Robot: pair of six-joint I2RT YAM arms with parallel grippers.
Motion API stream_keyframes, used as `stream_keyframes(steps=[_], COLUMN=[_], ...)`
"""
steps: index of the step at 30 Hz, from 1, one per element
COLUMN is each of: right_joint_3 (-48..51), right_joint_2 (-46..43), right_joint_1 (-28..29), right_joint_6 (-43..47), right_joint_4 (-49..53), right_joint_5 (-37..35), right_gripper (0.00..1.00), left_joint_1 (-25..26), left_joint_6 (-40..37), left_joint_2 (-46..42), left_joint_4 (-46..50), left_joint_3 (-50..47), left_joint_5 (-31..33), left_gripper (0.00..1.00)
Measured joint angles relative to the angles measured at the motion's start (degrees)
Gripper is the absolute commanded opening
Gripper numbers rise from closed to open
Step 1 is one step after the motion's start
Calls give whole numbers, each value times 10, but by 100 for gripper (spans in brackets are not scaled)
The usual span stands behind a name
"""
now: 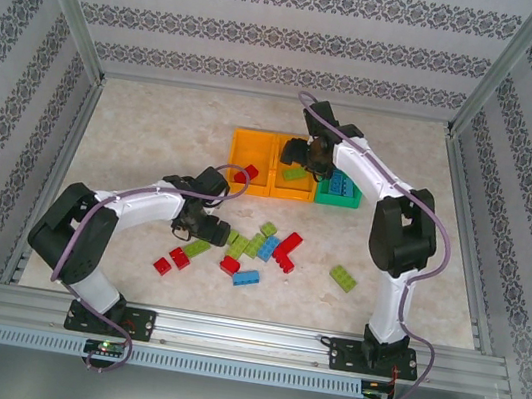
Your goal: Sort the legos into containers by color
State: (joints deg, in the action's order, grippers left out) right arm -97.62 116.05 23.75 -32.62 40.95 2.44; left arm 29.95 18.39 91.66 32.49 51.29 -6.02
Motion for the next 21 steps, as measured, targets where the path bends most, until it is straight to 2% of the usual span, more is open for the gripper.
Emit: stream_keyframes(steps=[6, 9, 14, 21], right_joint_3=[14, 18, 32, 71], right_joint_2=[-14, -21, -37, -67], right_joint_1=[0, 0, 0, 0], right_joint_6=[0, 0, 0, 4], right_joint_4=[0, 0, -1, -3], right_joint_5=[0, -1, -5, -20], right_gripper=[85, 85, 85, 86], left_joint_1=[1, 1, 5, 7], left_joint_6=[1, 4, 7, 14], left_joint_2=[13, 16, 24, 28], left_joint_4=[-2, -4, -7, -12], left_joint_3=[14, 17, 23, 24], left_joint_5=[0, 0, -2, -9], left_gripper=[83, 71, 46, 31])
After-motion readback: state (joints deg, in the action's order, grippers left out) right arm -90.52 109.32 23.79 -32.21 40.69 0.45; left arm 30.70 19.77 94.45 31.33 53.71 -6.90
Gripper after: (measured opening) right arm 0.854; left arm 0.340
